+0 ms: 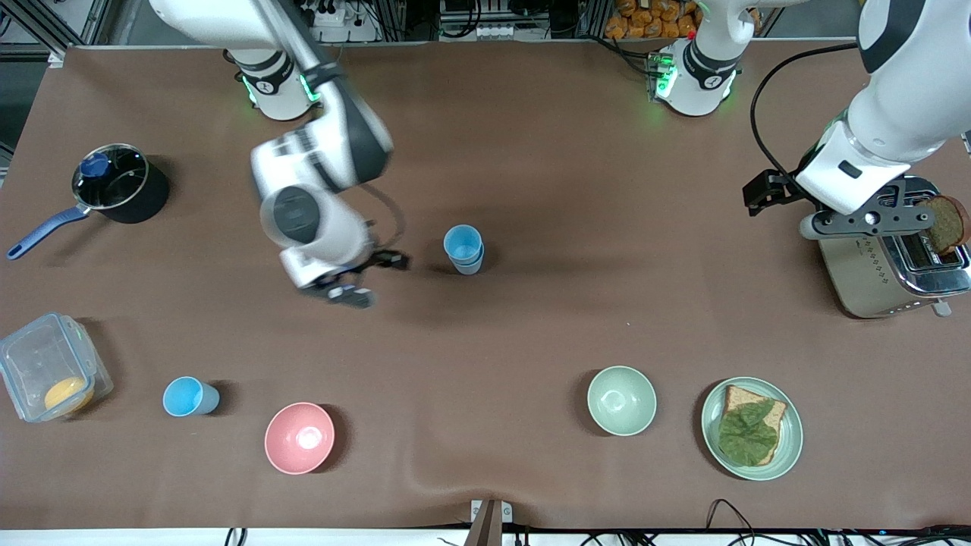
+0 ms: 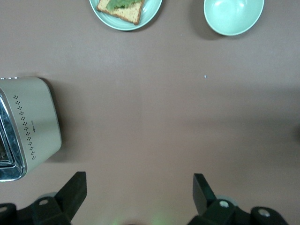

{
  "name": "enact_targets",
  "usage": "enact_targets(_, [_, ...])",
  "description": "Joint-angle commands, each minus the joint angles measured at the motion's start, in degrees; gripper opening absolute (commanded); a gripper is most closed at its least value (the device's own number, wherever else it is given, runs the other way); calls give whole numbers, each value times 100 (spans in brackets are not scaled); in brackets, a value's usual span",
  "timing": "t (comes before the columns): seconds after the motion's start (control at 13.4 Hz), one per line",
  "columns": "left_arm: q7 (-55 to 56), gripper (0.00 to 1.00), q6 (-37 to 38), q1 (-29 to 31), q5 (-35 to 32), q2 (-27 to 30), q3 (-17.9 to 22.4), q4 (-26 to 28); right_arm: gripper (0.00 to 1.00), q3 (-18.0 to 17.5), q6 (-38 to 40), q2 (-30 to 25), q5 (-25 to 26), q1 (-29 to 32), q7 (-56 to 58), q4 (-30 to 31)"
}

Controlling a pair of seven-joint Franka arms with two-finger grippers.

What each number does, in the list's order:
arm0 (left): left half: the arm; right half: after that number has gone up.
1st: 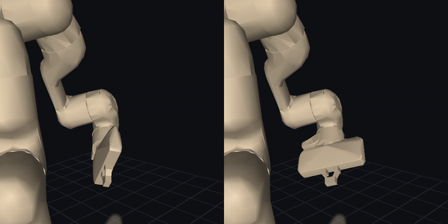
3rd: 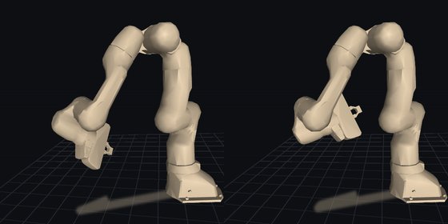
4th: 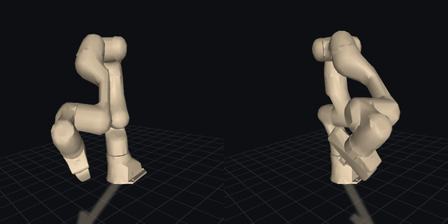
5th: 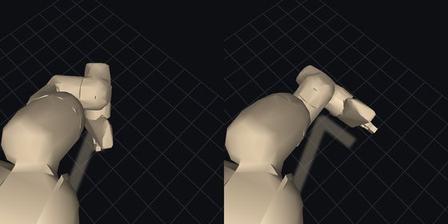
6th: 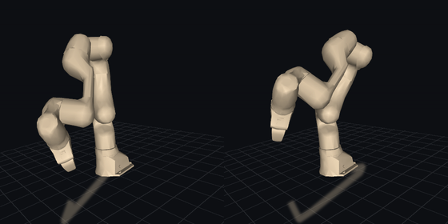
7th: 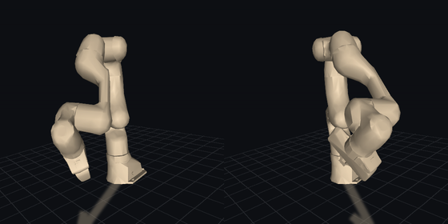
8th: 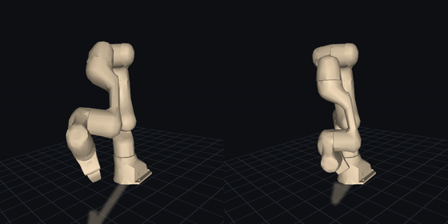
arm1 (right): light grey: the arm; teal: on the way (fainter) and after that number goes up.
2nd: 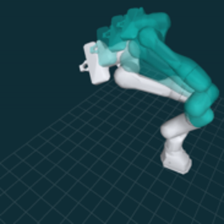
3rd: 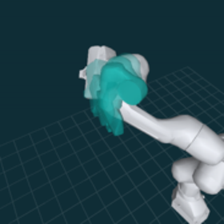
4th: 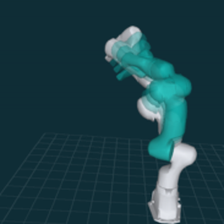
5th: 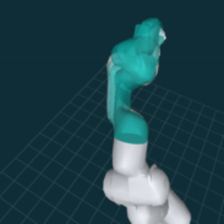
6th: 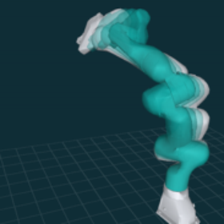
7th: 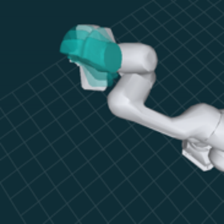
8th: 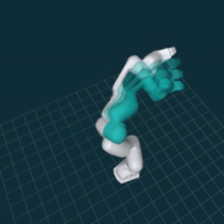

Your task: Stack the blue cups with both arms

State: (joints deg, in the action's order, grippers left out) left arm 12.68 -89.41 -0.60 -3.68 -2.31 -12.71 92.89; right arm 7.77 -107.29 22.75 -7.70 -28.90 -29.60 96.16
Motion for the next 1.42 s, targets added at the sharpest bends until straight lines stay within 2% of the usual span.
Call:
enact_targets(0.0, [-292,100,135,-247,43,143,67,-8,100,-91,103,-279,426,655,751,236])
enact_targets(0.22, [-327,100,135,-214,147,240,24,27,100,-91,68,-621,427,1236,1613,578])
enact_targets(0.37, [-301,100,109,-256,306,362,-90,1,100,-100,33,-1068,427,1535,2096,1025])
enact_targets(0.52, [-327,100,126,-195,315,424,75,10,100,-100,-159,-1700,427,1589,2379,1727])
enact_targets(0.6, [-423,100,126,-195,315,512,337,1,100,-91,-143,-1964,436,1633,2510,1853])
enact_targets(0.67, [-624,100,126,-187,332,547,435,1,100,-91,5,-2124,436,1816,2877,1845])
enact_targets(0.82, [-959,100,135,-20,341,600,445,1,100,-91,147,-2352,436,2351,3677,1775])
enact_targets(0.97, [-908,100,283,-19,350,644,463,-8,100,-91,339,-2485,445,2643,3970,1461])
enact_targets(1.2, [-881,100,363,-2,403,618,445,-183,100,-100,1550,-2424,672,2819,3944,232])
enact_targets(1.34, [-899,100,398,-11,429,583,445,-254,100,-109,1764,-2415,752,2802,3962,-289])
